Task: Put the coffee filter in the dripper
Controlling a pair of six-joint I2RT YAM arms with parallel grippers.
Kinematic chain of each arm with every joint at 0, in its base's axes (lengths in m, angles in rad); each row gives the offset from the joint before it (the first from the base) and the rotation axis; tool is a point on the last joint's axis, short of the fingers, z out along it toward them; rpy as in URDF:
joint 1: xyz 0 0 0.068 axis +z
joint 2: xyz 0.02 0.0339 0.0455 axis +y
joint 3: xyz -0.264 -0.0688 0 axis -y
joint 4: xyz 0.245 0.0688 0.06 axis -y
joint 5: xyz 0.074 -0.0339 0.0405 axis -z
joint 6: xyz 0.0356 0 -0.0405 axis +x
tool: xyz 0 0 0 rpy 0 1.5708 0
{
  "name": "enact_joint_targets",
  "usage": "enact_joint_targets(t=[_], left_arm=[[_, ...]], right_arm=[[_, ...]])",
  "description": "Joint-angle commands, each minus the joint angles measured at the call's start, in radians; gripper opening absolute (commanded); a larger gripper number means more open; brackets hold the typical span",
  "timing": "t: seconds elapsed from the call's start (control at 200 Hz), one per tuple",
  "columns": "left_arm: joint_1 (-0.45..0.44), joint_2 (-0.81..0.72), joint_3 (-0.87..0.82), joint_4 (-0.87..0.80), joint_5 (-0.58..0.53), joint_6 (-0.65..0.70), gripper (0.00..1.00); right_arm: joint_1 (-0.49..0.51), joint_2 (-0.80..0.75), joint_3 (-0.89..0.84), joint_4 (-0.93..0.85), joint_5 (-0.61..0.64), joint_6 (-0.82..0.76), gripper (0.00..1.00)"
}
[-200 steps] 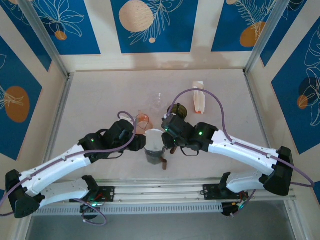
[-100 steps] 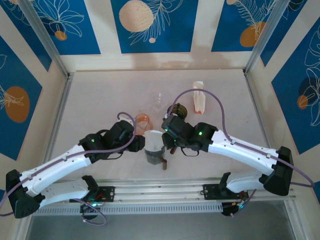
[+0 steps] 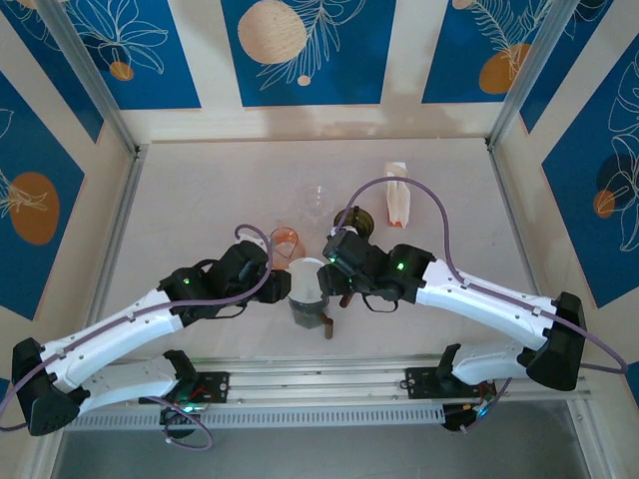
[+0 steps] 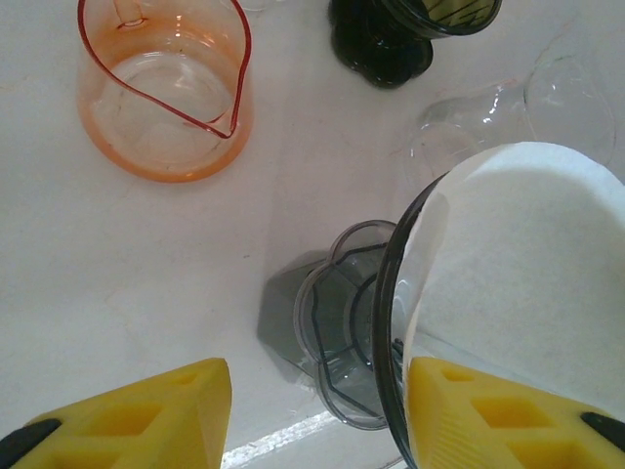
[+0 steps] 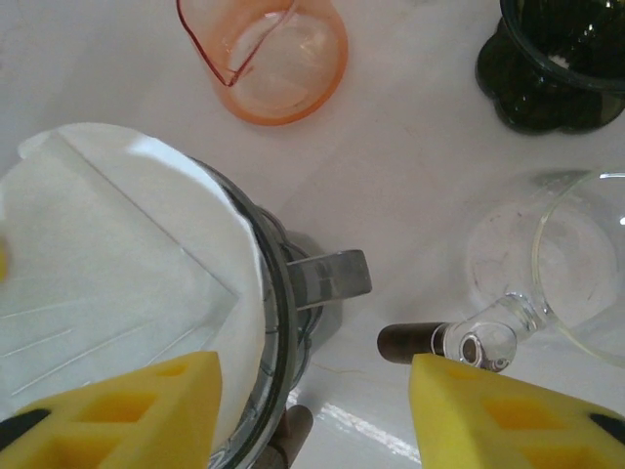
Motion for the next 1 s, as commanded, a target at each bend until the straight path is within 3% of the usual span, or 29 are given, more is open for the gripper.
enact_joint_targets(t=[0.0,0.18,0.44,0.99], left_arm=[[0.006,-0.001,-0.014,0.019,0.016,-0.020,0.52],[0.006,-0.006,-0.019,0.024,0.013,-0.026,0.52],[0.006,-0.006,-0.023,0.028,0.015,-0.030,0.52],[0.006,-0.006,-0.029,0.027,0.014,-0.030,0.52]], right_arm=[[0.001,-0.013,0.061,0.022,-0.044,-0.038,0.60],[-0.035,0.064,0.109,0.018,-0.134,-0.067,0.68],[-0.065,0.137,0.106,0.021,-0.175,-0.081,0.68],[-0.048,0.225,0.086,-0.013,-0.142,-0.103,0.68]])
